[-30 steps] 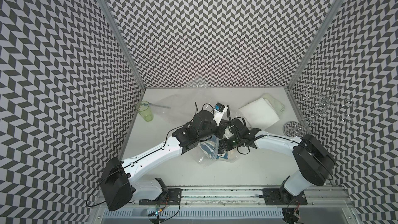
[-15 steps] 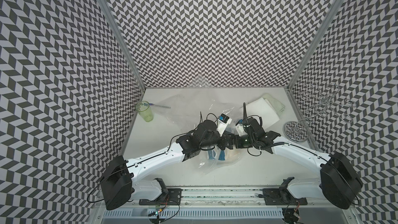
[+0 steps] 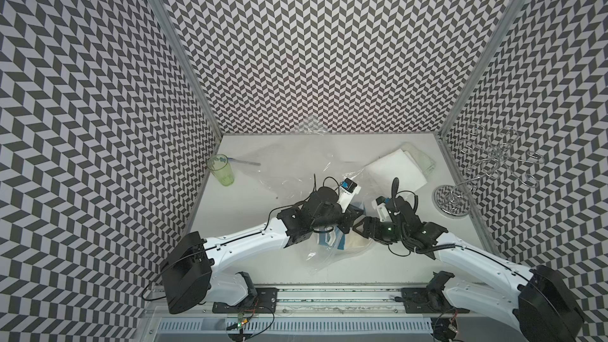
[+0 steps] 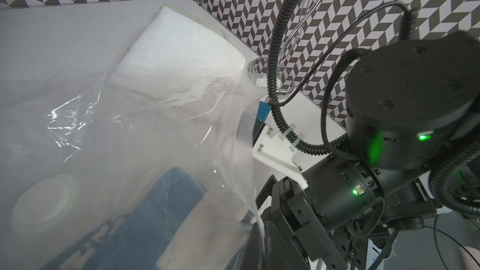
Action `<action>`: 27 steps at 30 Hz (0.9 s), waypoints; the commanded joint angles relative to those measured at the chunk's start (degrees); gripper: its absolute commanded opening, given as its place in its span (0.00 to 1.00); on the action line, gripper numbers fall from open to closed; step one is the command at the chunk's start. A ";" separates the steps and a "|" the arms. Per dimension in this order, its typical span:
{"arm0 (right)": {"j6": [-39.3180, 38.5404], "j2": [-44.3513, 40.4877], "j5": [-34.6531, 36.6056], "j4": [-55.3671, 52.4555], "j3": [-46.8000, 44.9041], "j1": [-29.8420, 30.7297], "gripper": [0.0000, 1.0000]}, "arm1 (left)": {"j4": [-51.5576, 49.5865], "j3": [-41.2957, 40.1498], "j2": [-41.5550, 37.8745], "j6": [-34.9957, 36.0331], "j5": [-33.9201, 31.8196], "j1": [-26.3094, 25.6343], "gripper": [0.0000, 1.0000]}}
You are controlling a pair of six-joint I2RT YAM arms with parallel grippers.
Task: Place the folded towel into the vacuum bag
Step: Place the towel in the vacuum bag.
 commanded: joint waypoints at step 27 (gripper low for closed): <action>35.39 -4.43 9.21 26.19 -13.94 11.01 0.74 | 3.70 3.04 5.38 -0.90 1.92 -0.86 0.00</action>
